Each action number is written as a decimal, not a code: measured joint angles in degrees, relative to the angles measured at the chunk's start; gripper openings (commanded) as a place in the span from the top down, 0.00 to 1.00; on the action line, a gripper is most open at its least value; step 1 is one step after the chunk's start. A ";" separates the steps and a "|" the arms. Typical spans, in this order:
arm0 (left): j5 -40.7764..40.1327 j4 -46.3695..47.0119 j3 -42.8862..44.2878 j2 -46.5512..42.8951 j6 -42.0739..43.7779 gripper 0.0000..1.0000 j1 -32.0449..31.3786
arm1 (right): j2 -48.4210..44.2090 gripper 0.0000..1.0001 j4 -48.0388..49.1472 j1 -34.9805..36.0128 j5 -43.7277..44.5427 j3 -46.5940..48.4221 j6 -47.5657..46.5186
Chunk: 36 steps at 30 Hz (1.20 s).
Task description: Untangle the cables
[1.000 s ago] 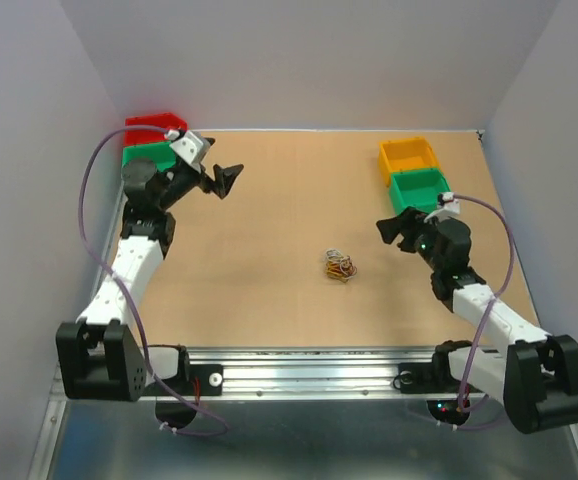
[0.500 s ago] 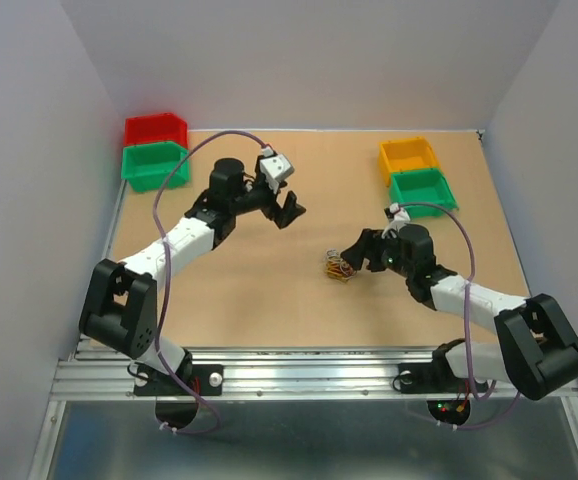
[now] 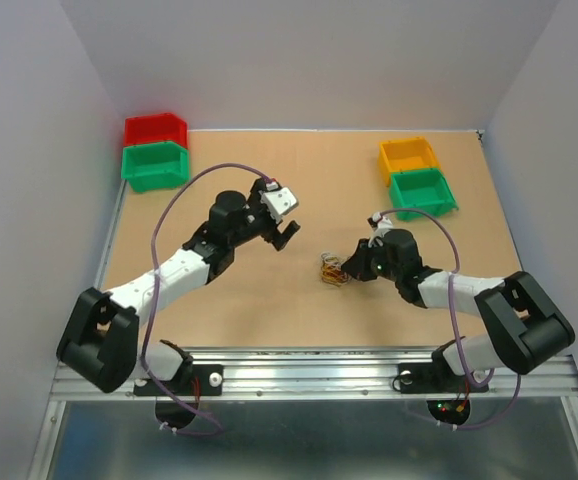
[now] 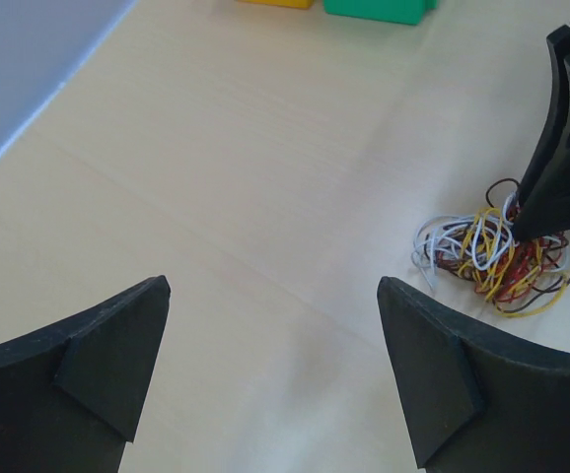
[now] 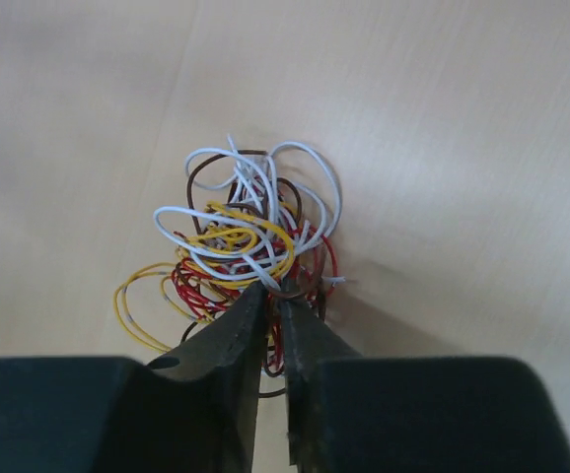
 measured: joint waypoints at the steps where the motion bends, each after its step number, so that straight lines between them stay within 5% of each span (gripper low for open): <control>1: -0.72 0.90 -1.57 -2.51 0.28 0.01 0.00 | 0.00 0.95 0.22 0.15 -0.02 0.00 -0.17; 10: -8.20 13.14 -6.91 -12.74 -1.14 0.08 1.51 | -4.70 0.99 0.26 0.22 -0.85 0.50 -0.44; 23: 3.82 11.93 -8.79 -2.60 6.27 0.07 -8.09 | -9.57 0.99 2.36 0.83 -1.68 0.68 -0.39; 32: 4.26 10.14 -5.29 10.97 8.00 0.02 -11.21 | -9.60 1.00 2.43 0.98 -1.66 0.68 -0.44; 36: 3.37 8.68 -1.01 16.52 8.07 0.17 -12.17 | -9.60 1.00 2.43 1.11 -1.53 0.68 -0.46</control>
